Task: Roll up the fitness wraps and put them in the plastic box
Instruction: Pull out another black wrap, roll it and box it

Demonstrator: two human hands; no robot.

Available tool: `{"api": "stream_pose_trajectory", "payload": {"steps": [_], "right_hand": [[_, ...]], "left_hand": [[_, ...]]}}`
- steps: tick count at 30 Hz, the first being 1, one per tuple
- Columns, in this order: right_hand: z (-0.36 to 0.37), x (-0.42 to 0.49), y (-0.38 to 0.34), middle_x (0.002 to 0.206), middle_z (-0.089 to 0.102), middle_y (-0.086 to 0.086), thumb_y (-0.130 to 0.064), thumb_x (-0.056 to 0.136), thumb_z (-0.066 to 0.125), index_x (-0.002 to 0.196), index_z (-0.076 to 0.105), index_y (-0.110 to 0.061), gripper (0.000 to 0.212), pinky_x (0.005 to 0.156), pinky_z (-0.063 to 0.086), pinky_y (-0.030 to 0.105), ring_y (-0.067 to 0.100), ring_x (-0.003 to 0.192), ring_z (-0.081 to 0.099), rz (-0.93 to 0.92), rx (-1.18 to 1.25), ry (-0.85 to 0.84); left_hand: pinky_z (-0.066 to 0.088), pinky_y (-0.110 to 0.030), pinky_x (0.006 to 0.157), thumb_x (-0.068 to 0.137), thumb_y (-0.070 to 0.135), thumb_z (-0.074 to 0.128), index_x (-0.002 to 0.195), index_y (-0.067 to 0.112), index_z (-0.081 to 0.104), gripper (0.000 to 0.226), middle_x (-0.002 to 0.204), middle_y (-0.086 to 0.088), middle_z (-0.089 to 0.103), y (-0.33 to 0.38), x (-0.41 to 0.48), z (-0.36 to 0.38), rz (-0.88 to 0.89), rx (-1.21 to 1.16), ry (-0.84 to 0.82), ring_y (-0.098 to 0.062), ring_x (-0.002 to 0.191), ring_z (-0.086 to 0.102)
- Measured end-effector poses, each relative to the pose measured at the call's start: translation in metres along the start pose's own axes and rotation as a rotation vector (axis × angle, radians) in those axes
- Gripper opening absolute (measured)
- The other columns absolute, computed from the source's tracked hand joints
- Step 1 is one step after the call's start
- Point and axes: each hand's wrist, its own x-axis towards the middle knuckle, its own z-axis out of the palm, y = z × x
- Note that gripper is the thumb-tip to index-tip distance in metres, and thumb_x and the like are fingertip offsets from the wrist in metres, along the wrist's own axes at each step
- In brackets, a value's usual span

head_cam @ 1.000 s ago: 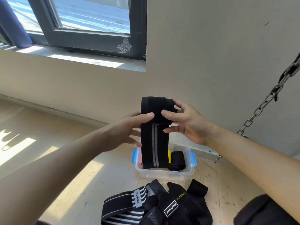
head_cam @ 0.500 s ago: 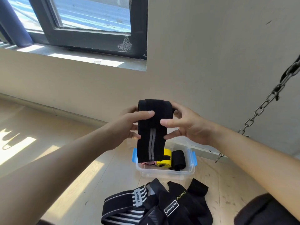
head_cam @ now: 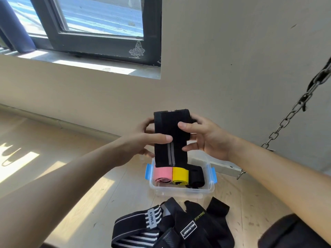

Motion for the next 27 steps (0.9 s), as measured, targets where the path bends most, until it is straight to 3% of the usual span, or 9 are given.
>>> {"api": "stream_pose_trajectory", "payload": {"steps": [5,11,13,17,19,23,27], "right_hand": [[-0.005,0.003,0.001,0.124,0.066,0.017,-0.005,0.082,0.078,0.134,0.054,-0.020,0.059,0.077,0.060,0.037,0.028,0.107,0.071,-0.054,0.027,0.025],[-0.004,0.003,0.006,0.124,0.065,0.013,0.017,0.080,0.071,0.134,0.052,-0.023,0.070,0.083,0.061,0.044,0.031,0.105,0.071,-0.088,-0.133,-0.008],[-0.006,0.003,0.006,0.127,0.062,0.010,0.012,0.080,0.074,0.136,0.052,-0.026,0.070,0.086,0.061,0.046,0.029,0.106,0.071,-0.073,-0.187,-0.044],[-0.012,0.004,0.002,0.129,0.065,0.006,-0.034,0.084,0.070,0.135,0.057,-0.032,0.053,0.100,0.055,0.049,0.025,0.116,0.067,0.034,-0.241,-0.133],[-0.017,0.006,0.003,0.131,0.067,0.004,-0.044,0.086,0.064,0.136,0.058,-0.031,0.052,0.107,0.048,0.053,0.024,0.122,0.064,0.084,-0.257,-0.164],[-0.025,0.007,0.010,0.133,0.065,0.010,-0.033,0.083,0.071,0.140,0.055,-0.025,0.060,0.111,0.043,0.055,0.030,0.126,0.061,0.109,-0.309,-0.261],[-0.028,0.007,0.013,0.128,0.065,0.018,-0.020,0.077,0.077,0.135,0.056,-0.015,0.062,0.108,0.048,0.049,0.031,0.120,0.063,0.094,-0.349,-0.218]], "left_hand": [[0.054,-0.030,0.063,0.073,0.070,0.068,0.132,0.026,0.061,0.074,0.114,-0.009,0.071,-0.001,0.000,0.001,-0.100,-0.047,-0.045,-0.021,0.091,0.070],[0.051,-0.026,0.056,0.075,0.061,0.070,0.130,0.024,0.061,0.067,0.113,-0.003,0.069,-0.003,0.002,0.002,-0.063,-0.045,0.050,-0.016,0.086,0.071],[0.052,-0.026,0.058,0.075,0.053,0.074,0.131,0.026,0.060,0.065,0.118,-0.005,0.069,-0.004,0.002,0.002,-0.053,-0.044,0.046,-0.019,0.091,0.072],[0.055,-0.029,0.065,0.073,0.029,0.079,0.134,0.032,0.057,0.065,0.118,-0.008,0.073,-0.008,0.001,0.001,-0.009,-0.032,-0.014,-0.023,0.099,0.073],[0.056,-0.030,0.071,0.072,0.017,0.080,0.135,0.034,0.057,0.069,0.118,-0.009,0.073,-0.009,0.001,0.000,0.023,-0.029,-0.061,-0.025,0.100,0.073],[0.059,-0.041,0.087,0.070,0.005,0.079,0.135,0.035,0.057,0.075,0.124,-0.010,0.070,-0.013,0.003,0.001,0.083,-0.015,-0.080,-0.029,0.109,0.071],[0.059,-0.045,0.094,0.077,-0.007,0.080,0.136,0.037,0.056,0.078,0.129,-0.007,0.066,-0.019,0.005,0.008,0.107,0.028,-0.069,-0.028,0.112,0.070]]}}
